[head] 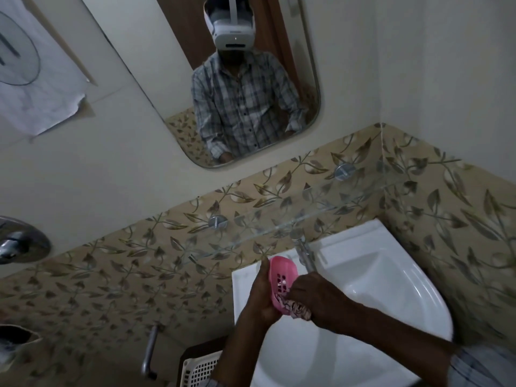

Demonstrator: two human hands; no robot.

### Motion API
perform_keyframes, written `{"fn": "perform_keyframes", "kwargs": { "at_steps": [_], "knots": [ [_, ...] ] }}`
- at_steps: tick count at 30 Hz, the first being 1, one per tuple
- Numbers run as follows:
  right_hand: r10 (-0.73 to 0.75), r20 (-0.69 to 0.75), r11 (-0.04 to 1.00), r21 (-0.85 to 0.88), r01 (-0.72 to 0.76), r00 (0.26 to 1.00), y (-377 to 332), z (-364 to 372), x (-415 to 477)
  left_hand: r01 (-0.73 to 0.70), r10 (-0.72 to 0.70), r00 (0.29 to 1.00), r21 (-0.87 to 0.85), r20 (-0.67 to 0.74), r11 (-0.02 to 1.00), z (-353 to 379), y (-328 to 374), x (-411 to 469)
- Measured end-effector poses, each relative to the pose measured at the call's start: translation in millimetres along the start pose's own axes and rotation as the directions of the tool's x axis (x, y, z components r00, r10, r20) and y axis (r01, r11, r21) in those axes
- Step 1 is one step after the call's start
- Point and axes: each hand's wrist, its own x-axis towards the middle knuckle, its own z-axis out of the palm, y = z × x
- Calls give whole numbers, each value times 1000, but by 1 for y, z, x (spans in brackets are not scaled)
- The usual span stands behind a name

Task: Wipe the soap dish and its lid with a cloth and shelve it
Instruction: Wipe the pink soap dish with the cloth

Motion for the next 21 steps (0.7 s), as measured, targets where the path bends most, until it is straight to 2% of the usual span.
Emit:
{"fn": "perform_keyframes", "kwargs": {
  "at_steps": [1,2,3,4,5,6,7,8,9,10,11,12,13,14,15,16,17,18,19,20,21],
  "knots": [
    [162,-13,981,108,-160,987,-7,0,0,-114,115,990,29,-75,993,1,-8,5],
    [344,20,905,260,-338,939,-15,0,3,-221,234,963,106,-133,969,0,-17,9],
    [510,103,749,435,-499,854,-21,-1,7,-305,343,926,223,-157,926,-3,-25,13],
    [632,188,522,614,-593,752,-25,-4,15,-368,431,892,333,-139,868,-5,-32,14],
    [708,290,243,757,-607,644,-26,-9,21,-420,493,865,395,-98,817,-6,-39,17],
    [742,395,-26,824,-565,542,-24,-15,30,-465,534,844,430,-49,774,-6,-45,17],
    [730,498,-249,832,-496,469,-20,-24,37,-505,564,826,449,5,737,-8,-51,18],
    [705,568,-386,810,-443,425,-17,-34,44,-537,583,811,443,39,718,-11,-55,18],
    [682,605,-448,789,-420,410,-16,-42,49,-551,592,804,437,52,710,-15,-56,21],
    [679,597,-426,794,-433,427,-17,-43,54,-546,585,810,429,48,720,-18,-55,21],
    [696,542,-314,820,-479,471,-20,-42,54,-524,561,827,421,43,740,-21,-53,21],
    [720,438,-103,834,-542,538,-24,-36,53,-500,537,843,418,34,759,-21,-49,20],
    [712,312,167,794,-584,628,-30,-29,49,-480,511,859,401,36,780,-21,-42,17],
    [669,194,439,676,-592,718,-34,-20,43,-459,494,869,388,13,799,-20,-35,14],
    [583,106,657,523,-544,806,-34,-11,36,-431,476,879,373,-34,822,-21,-26,13],
    [459,51,821,359,-445,887,-30,-6,27,-398,440,896,334,-57,854,-23,-19,11],
    [279,-9,938,215,-270,960,-22,-1,18,-356,386,921,289,-52,889,-25,-12,9],
    [52,-21,997,54,-51,998,-15,1,10,-287,309,950,269,-41,919,-28,-6,7],
    [-183,40,975,-121,186,982,-6,1,3,-197,210,977,278,-19,940,-30,-1,4],
    [-336,156,896,-251,366,929,1,-6,0,-107,110,994,297,8,949,-31,2,1],
    [-407,222,821,-337,462,886,11,-13,0,-33,23,999,304,36,952,-32,3,-2]
  ]
}}
